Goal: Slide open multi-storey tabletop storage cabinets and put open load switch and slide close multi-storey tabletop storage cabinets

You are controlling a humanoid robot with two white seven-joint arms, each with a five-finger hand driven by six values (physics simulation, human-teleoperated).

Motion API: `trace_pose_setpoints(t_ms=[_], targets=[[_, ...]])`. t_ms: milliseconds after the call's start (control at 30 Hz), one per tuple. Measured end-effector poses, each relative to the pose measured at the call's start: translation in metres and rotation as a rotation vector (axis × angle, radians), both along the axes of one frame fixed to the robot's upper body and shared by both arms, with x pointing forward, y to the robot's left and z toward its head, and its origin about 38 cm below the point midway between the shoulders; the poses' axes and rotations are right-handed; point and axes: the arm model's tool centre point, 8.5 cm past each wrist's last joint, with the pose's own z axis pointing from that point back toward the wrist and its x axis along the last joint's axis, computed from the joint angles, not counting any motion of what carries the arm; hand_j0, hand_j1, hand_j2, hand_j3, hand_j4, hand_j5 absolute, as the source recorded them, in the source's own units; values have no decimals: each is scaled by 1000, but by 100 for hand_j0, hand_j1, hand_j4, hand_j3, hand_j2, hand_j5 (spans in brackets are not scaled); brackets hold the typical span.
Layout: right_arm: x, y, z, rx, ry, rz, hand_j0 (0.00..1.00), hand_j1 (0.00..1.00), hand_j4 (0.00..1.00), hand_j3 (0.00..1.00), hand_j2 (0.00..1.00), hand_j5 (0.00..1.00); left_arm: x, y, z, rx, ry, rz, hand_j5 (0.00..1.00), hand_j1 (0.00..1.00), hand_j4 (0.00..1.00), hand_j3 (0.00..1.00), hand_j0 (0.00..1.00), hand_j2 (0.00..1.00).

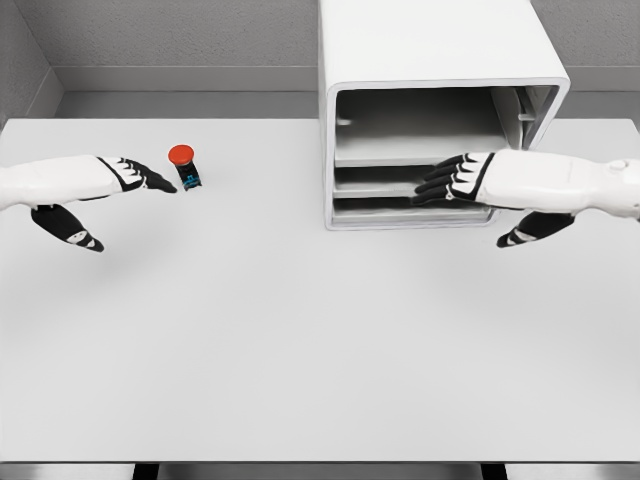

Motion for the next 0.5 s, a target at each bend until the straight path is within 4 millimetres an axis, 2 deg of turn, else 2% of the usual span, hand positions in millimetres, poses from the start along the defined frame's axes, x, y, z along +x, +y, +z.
trace_pose_setpoints(t_ms=[200, 333, 500], targets=[[5, 23, 4, 30, -10, 54, 100, 100, 100, 100, 100, 100, 11, 1, -5, -9, -1, 26, 100, 100, 100, 100, 100, 100], [6, 29, 7, 17, -11, 71, 100, 100, 100, 100, 100, 100, 33, 9, 3, -24, -27, 81, 100, 100, 100, 100, 100, 100], [6, 43, -3, 11, 18, 109, 100, 100, 100, 100, 100, 100, 60, 16, 11, -35, -54, 151, 100, 100, 100, 100, 100, 100]])
